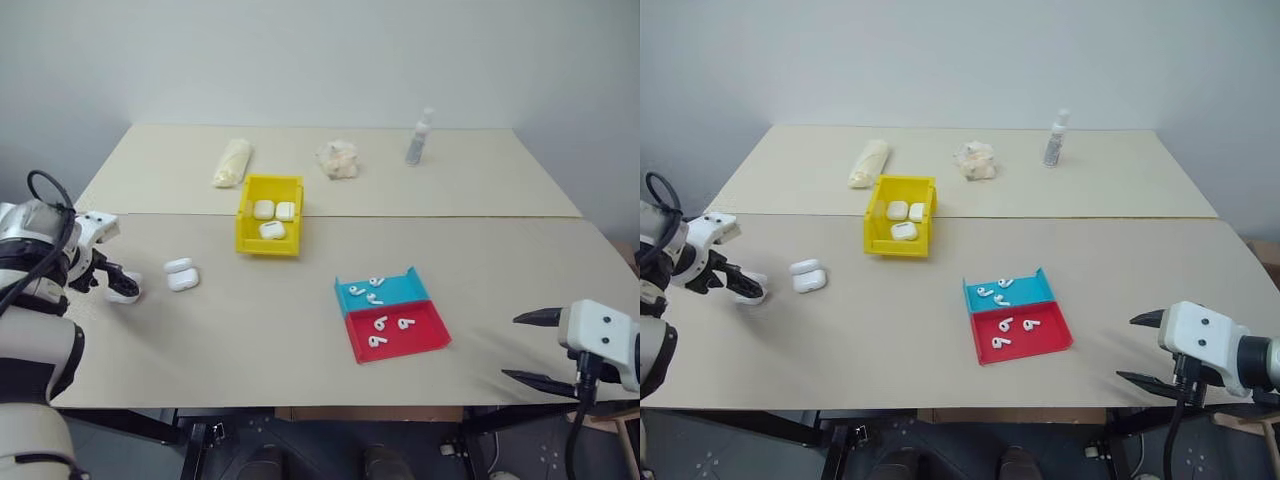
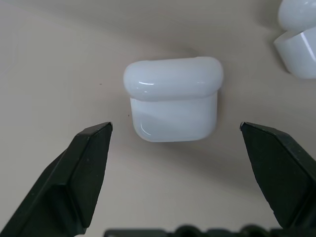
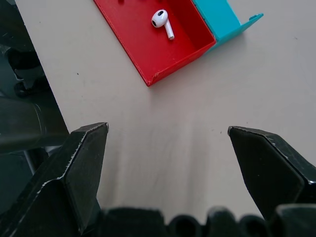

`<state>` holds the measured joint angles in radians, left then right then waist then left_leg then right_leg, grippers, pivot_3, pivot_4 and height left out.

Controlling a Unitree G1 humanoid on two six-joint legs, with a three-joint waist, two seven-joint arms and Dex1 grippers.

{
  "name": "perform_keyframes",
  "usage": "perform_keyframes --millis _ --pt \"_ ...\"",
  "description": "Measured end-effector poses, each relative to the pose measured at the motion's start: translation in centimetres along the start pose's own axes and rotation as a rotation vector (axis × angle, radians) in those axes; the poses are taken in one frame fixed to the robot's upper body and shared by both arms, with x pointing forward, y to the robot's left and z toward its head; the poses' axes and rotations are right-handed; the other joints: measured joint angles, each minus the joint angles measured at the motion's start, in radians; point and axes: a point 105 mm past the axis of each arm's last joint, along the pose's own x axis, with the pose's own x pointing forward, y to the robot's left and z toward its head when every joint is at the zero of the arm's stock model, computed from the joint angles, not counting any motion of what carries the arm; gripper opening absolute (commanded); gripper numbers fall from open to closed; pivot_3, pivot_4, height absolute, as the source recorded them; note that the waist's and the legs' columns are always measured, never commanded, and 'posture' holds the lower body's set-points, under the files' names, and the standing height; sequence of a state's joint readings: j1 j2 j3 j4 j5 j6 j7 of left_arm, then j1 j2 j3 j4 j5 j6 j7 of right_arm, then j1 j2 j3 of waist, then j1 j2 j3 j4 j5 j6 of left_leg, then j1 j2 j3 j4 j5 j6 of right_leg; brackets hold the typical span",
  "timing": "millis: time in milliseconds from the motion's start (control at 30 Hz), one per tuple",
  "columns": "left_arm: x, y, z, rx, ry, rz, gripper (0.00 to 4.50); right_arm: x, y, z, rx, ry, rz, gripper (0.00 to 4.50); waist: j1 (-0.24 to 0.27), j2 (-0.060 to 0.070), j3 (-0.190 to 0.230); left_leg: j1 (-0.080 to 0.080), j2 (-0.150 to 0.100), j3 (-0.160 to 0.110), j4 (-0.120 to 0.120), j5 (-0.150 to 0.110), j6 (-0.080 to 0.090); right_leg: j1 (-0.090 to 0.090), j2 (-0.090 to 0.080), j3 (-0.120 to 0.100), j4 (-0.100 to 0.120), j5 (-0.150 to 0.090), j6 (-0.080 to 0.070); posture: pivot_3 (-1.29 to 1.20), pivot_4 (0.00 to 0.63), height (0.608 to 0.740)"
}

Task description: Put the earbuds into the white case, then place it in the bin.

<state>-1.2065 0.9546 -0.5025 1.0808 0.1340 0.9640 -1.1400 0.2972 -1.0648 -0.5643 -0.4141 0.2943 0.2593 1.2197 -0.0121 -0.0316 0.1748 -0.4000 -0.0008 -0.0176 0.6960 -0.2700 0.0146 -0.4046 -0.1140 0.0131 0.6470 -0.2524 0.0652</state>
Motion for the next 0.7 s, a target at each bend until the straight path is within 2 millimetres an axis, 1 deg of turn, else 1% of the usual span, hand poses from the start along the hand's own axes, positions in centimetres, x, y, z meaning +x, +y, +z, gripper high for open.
perform_keyframes --millis 133,267,667,700 --pt "0.7 -0.2 0.0 -0.003 0.000 -0.004 4.50 0.0 0.1 0.1 0.000 0.001 0.001 4.48 0.000 -0.001 0.000 0.000 0.000 0.000 0.000 0.000 0.000 0.000 0.000 0.000 0.000 0.000 0.000 0.00 0.150 0.740" --pt "1.4 -0.9 0.3 0.010 0.001 -0.021 4.50 0.1 0.0 0.1 0.002 0.002 -0.003 4.48 0.000 -0.001 0.000 0.000 0.000 0.000 0.000 0.000 0.000 0.000 0.000 0.000 0.000 0.000 0.000 0.00 0.150 0.740" --pt "2.0 -0.7 0.3 0.031 -0.005 0.001 4.50 0.2 0.0 0.1 0.011 0.003 -0.028 4.48 0.000 -0.001 0.000 0.000 0.000 0.000 0.000 0.000 0.000 0.000 0.000 0.000 0.001 0.000 0.000 0.00 0.150 0.740" --pt "2.0 -0.7 0.3 0.038 -0.004 0.003 4.32 0.2 0.0 0.1 0.012 0.006 -0.032 4.50 0.000 -0.001 0.000 0.000 0.000 0.000 0.000 0.000 0.000 0.000 0.000 0.000 0.001 0.000 0.000 0.00 0.150 0.740"
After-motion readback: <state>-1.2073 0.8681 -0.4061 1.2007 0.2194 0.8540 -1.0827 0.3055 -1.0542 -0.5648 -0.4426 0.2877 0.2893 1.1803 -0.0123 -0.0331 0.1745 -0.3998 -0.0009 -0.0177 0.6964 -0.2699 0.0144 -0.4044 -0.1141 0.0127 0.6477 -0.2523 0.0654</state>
